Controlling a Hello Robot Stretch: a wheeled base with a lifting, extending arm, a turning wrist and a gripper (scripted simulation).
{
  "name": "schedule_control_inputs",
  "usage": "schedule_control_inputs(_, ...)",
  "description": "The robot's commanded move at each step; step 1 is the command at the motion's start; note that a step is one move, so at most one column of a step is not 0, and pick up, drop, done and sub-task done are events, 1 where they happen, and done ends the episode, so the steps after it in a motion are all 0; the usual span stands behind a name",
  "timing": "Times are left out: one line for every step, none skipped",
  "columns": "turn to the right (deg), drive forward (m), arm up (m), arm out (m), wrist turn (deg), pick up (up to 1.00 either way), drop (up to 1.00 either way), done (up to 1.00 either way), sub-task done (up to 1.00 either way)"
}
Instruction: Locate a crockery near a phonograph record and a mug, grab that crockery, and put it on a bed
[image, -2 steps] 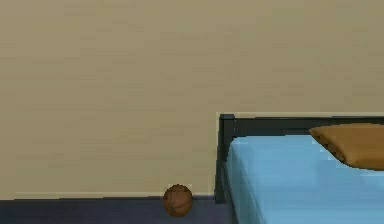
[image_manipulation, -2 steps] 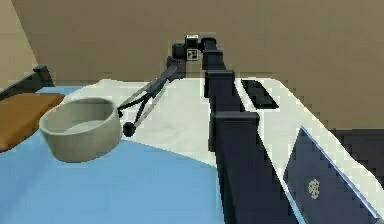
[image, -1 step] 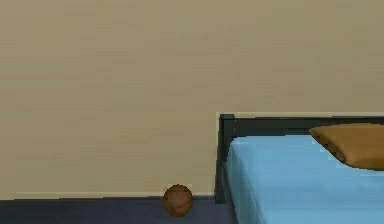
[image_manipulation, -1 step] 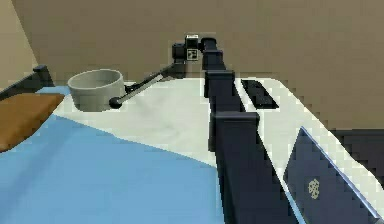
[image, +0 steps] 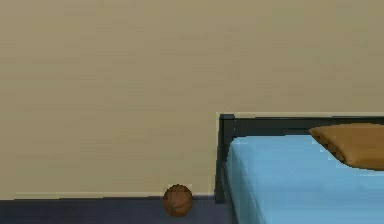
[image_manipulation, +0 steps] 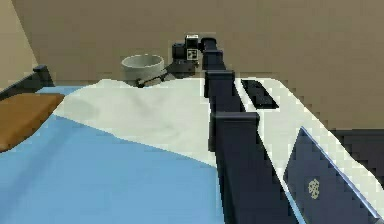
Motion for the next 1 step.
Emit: schedule_control_inputs(0.0,0.0,0.0,0.0,30.0,0.0,0.0,0.0,0.0)
